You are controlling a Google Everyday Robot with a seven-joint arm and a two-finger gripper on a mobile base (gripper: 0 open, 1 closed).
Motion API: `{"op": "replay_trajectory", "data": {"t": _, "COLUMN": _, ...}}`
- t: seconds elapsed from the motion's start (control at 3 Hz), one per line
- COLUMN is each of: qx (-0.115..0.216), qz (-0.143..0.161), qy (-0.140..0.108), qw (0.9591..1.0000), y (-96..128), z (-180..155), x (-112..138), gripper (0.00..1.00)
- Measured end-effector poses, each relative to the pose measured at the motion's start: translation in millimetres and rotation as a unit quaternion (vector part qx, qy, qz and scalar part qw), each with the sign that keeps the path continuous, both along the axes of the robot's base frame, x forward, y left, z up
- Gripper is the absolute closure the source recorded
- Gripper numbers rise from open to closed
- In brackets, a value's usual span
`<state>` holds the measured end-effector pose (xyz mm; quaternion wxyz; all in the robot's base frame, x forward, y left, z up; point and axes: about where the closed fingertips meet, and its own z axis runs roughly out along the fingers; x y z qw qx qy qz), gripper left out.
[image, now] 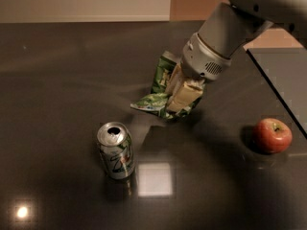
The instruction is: Move green jalapeno chip bag near 7up can
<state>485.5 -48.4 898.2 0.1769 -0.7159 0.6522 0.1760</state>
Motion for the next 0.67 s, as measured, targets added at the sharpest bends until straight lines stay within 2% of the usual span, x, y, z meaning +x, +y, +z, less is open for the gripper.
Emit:
{"op": "replay_trajectory", "data": {"t": 0.33, "qx": 0.008, "qz": 0.032, "qy": 0.011, "qw": 0.9994, "y": 13.7, "z": -0.1, "x": -26.2, "gripper": 1.00}}
{"op": "replay_trajectory", "data": {"t": 0.67, "qx": 0.001, "qz": 0.034, "qy": 0.023, "qw": 0.9991, "y": 24.8, "z": -6.0, "x": -40.3, "gripper": 0.82}}
